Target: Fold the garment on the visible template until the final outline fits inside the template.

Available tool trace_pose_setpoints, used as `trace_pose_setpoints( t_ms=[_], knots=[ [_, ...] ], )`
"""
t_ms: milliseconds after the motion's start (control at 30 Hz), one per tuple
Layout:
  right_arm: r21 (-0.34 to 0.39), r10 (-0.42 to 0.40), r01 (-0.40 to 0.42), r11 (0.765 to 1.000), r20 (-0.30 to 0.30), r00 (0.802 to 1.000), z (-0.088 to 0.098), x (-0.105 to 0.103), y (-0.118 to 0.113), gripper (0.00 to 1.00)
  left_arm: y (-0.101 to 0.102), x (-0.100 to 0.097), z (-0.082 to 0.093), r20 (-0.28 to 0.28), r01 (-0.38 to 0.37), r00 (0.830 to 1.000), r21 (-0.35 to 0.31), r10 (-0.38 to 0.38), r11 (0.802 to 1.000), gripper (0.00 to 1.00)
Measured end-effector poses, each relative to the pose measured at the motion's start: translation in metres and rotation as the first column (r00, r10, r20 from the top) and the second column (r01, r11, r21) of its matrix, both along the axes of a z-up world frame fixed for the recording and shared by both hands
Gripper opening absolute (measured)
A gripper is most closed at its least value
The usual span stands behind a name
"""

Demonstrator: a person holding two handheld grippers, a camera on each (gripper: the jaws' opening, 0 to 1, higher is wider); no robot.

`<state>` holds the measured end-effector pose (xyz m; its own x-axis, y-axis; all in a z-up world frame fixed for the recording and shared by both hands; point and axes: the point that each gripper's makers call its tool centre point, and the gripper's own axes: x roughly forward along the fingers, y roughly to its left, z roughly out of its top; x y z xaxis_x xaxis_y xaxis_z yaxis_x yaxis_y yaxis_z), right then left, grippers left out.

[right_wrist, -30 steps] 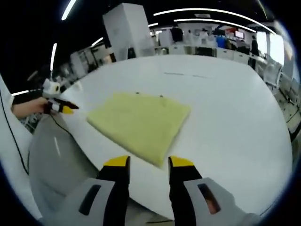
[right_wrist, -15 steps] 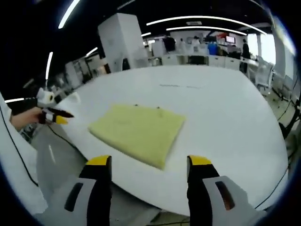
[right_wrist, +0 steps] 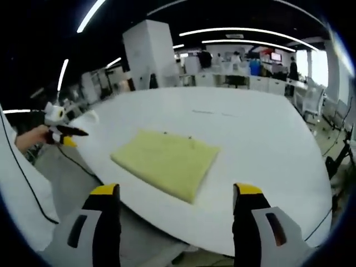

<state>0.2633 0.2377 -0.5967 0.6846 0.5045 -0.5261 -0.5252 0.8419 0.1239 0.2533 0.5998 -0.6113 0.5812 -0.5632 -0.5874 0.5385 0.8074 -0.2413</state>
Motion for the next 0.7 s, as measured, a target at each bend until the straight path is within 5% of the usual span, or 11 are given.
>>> trace_pose_setpoints(
  t_ms=[400, 700],
  knots=[
    [0.016, 0.011, -0.011, 1.0, -0.006, 1.0, 0.009, -0.01, 0.0, 0.97, -0.003, -0.018, 0.023, 0.016, 0.047, 0.999, 0.007, -0.047, 0.999, 0.99],
    [0.054, 0.034, -0.034, 0.998, -0.004, 0.999, 0.019, -0.017, 0.003, 1.0, -0.003, -0.023, 0.032, 0.026, 0.062, 0.998, 0.006, -0.062, 0.998, 1.0]
  ],
)
